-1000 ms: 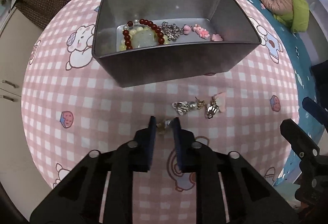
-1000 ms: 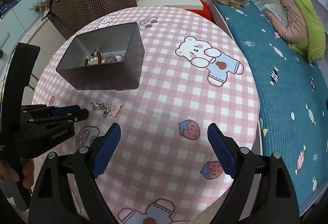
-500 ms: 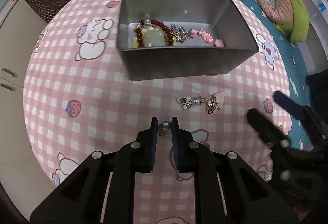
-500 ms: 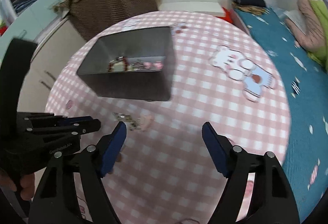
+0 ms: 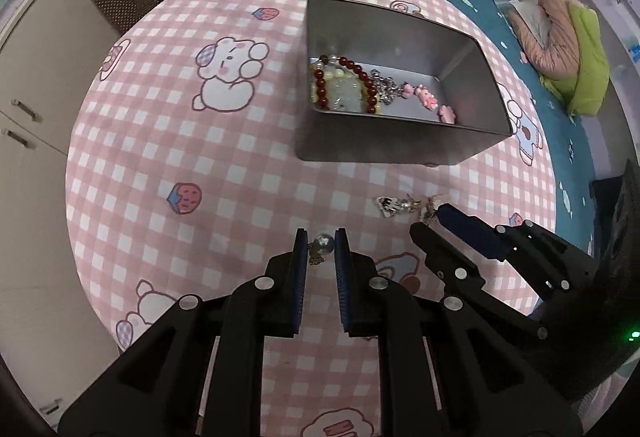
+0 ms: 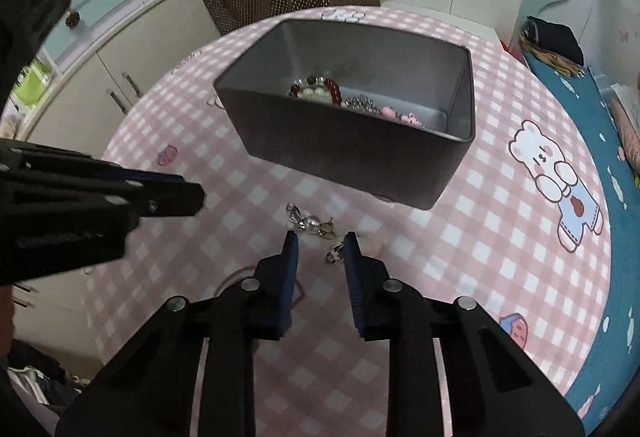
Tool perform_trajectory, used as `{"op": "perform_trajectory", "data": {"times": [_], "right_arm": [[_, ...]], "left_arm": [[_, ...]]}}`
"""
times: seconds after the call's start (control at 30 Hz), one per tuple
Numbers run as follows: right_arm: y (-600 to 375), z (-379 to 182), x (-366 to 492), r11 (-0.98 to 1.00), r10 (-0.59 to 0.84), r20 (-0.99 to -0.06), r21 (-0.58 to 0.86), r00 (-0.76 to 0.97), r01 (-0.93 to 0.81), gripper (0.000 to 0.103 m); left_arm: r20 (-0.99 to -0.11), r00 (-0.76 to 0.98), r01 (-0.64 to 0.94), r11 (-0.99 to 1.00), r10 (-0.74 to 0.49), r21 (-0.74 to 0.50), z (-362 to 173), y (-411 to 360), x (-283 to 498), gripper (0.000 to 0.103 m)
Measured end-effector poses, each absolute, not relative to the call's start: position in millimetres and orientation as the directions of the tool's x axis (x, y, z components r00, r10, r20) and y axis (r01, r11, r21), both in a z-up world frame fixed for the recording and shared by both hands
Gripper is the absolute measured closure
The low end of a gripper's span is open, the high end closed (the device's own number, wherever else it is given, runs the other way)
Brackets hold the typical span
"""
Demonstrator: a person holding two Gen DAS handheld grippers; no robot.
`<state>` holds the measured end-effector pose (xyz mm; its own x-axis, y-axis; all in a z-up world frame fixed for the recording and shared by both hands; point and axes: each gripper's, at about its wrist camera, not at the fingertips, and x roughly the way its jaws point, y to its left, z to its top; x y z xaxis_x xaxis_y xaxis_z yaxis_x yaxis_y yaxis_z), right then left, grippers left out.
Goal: Organize jewelry
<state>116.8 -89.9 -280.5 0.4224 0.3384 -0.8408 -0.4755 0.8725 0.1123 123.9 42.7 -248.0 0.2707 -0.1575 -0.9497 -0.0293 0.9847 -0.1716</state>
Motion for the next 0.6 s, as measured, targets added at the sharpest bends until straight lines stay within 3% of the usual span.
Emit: {"op": "perform_trajectory", "data": {"times": [0.23,0.37,0.6], "right_arm": [[-84,-291,118,0.880,0.279,-0.851,0.042,0.444,-0.473,0.083],[-79,-291,115,0.877,0.247,-0.846,-0.011,0.472,-0.480,0.089],[-85,-283,130,0.903,0.271,-0.857,0.068,0.439,-0.425,0.089]], "left_arm": [[-0.952,0.265,-0.035,0.985,-0.153,-0.168,-250,46,124,0.090],[-0.953,0.261,-0.027,0.985,-0.156,-0.169,-251,47,126,0.090],[-0.947,0.278,0.005,0.986,-0.163,-0.169,-246,43,130,0.090]]}}
